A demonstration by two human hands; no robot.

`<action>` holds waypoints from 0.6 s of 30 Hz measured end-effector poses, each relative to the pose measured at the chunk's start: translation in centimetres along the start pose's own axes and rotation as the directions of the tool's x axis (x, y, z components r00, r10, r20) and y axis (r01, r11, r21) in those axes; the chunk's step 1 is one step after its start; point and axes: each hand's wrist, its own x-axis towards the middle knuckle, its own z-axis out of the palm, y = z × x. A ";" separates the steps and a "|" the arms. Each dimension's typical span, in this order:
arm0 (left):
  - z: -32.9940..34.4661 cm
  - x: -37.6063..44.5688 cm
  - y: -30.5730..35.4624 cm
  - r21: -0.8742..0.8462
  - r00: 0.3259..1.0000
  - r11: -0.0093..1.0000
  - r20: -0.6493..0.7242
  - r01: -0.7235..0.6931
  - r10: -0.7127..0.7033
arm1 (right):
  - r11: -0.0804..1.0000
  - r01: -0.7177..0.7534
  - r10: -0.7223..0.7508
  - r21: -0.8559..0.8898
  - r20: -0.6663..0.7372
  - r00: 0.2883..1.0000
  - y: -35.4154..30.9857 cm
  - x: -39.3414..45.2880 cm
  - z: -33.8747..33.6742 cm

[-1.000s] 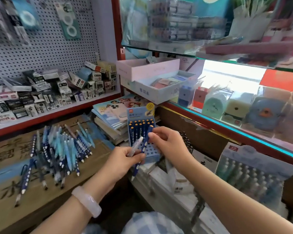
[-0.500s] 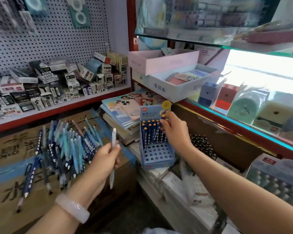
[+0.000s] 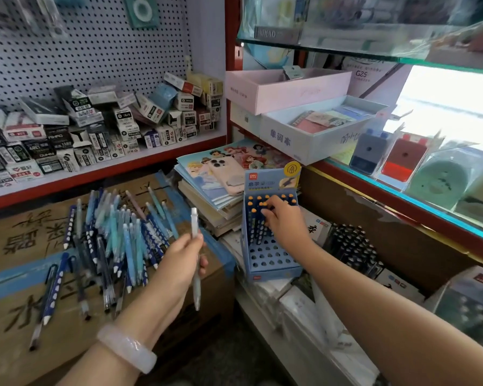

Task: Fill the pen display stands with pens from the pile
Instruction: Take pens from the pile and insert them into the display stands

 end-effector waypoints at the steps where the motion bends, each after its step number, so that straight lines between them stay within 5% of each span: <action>1: 0.1 0.0 0.0 -0.006 1.000 1.000 0.003 0.003 -0.003 | 0.999 -0.012 0.013 -0.037 0.024 1.000 0.1 0.0 0.3; 10: 0.7 -0.1 0.1 0.176 0.996 0.981 0.025 -0.087 0.084 | 0.998 -0.057 0.056 -0.019 -0.056 0.997 -0.2 -1.7 -1.0; 12: 1.6 -0.8 0.6 0.225 0.987 0.963 0.092 -0.149 0.131 | 0.993 -0.016 0.027 0.118 -0.094 0.995 -1.1 -2.7 -2.8; 15: 4.3 -2.4 1.5 0.289 0.955 0.920 0.206 -0.266 0.212 | 0.909 0.007 -0.045 0.417 0.082 0.996 -3.6 -4.4 -6.2; 18: 7.4 -4.1 2.6 0.301 0.902 0.868 0.308 -0.394 0.303 | 0.877 0.016 -0.082 0.480 0.118 0.990 -4.7 -6.1 -9.3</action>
